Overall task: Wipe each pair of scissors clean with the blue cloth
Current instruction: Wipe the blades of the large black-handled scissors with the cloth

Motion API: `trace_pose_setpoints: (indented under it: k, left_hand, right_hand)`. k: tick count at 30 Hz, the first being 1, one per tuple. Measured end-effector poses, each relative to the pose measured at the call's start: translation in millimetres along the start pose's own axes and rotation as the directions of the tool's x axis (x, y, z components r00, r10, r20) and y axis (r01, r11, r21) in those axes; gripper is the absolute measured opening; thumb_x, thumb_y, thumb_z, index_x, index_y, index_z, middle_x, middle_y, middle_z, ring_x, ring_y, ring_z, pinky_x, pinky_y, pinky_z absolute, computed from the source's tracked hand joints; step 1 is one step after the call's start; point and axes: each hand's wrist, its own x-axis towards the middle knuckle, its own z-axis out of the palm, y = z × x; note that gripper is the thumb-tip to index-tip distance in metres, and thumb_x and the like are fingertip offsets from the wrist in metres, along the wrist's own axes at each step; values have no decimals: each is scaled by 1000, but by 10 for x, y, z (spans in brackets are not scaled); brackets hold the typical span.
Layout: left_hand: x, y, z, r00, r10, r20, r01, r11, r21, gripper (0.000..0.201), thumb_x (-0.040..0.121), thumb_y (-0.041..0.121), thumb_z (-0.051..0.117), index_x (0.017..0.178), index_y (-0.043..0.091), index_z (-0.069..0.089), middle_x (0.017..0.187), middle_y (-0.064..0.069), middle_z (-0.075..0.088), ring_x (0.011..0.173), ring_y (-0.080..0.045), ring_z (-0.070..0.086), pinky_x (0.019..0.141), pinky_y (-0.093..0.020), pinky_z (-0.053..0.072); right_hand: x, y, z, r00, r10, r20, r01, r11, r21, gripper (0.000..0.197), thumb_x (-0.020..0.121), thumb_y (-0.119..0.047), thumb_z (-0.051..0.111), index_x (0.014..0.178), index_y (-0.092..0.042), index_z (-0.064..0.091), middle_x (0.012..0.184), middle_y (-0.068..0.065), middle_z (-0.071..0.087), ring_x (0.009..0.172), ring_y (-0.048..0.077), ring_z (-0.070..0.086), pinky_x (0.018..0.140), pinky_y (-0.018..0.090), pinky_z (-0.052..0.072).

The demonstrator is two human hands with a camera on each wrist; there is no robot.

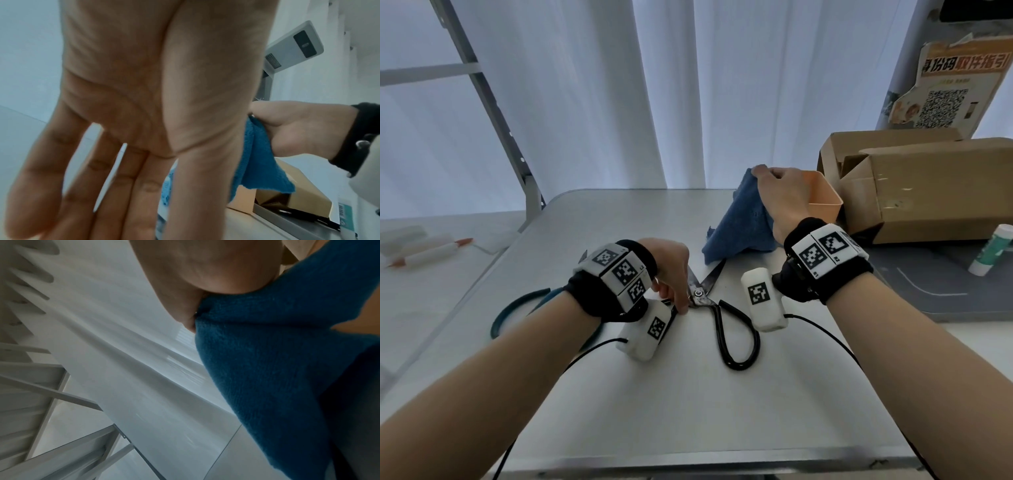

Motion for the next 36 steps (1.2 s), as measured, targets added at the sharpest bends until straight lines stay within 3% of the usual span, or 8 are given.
trace_pose_setpoints:
  k: [7,11,19,22,24,29,33,36]
  left_hand:
    - [12,-8,-30,999,10,-37,-13,997,-73,10,77,16,78,69,13,72,65,4,72,59,-9,65,62,-17,56]
    - [21,-96,-96,994,43,-102,-69,961,-269,4,89,10,66,89,6,67,71,-3,74,61,-12,68,62,-22,58]
    - [36,-290,-371,932,35,-361,-112,974,-196,25,97,26,58,87,5,69,77,-1,62,72,-16,55,64,-26,41]
    - [18,-352,-528,888,15,-460,-134,964,-228,23,96,26,64,94,3,71,76,0,60,73,-15,53,66,-27,39]
    - [-15,-374,-656,852,8,-524,-164,954,-251,20,93,26,69,92,6,73,74,2,61,72,-13,54,66,-27,39]
    - [-122,-336,-913,783,47,-620,-291,909,-299,17,87,27,76,85,11,76,63,7,58,64,-8,50,62,-23,36]
    - [-133,-262,-979,754,97,-649,-387,864,-321,16,85,30,78,83,14,78,49,15,53,55,-5,43,60,-22,34]
    - [-50,-246,-967,758,102,-644,-423,829,-367,20,84,32,78,84,12,78,64,5,60,66,-11,46,68,-25,36]
  right_hand:
    - [-3,-24,-137,991,98,-86,-81,978,190,27,98,-33,55,97,-13,73,77,-7,64,76,8,60,79,25,48]
    - [39,9,-145,978,96,-187,-57,978,201,36,86,-58,53,65,-34,71,74,-18,70,83,7,67,91,32,55]
    - [70,-52,-126,959,84,-271,13,942,336,42,103,-35,51,63,-22,60,45,-19,50,48,-4,50,65,16,44]
    - [107,-60,-86,958,111,-265,-11,936,351,43,101,-43,50,61,-28,59,46,-23,51,56,-4,54,73,20,50]
    - [131,-104,-64,964,119,-236,-40,949,314,40,97,-53,47,66,-32,63,66,-24,59,75,1,59,90,28,52]
    - [184,-306,13,988,144,61,-155,839,522,19,100,-31,59,83,-22,63,92,1,68,98,18,66,97,33,52]
    - [226,-322,141,961,146,237,-265,735,624,18,95,-31,66,100,-14,64,97,7,69,85,19,67,65,28,56]
    - [260,-281,173,946,96,311,-288,691,663,17,97,-27,58,101,-11,63,88,6,67,74,17,63,64,27,53]
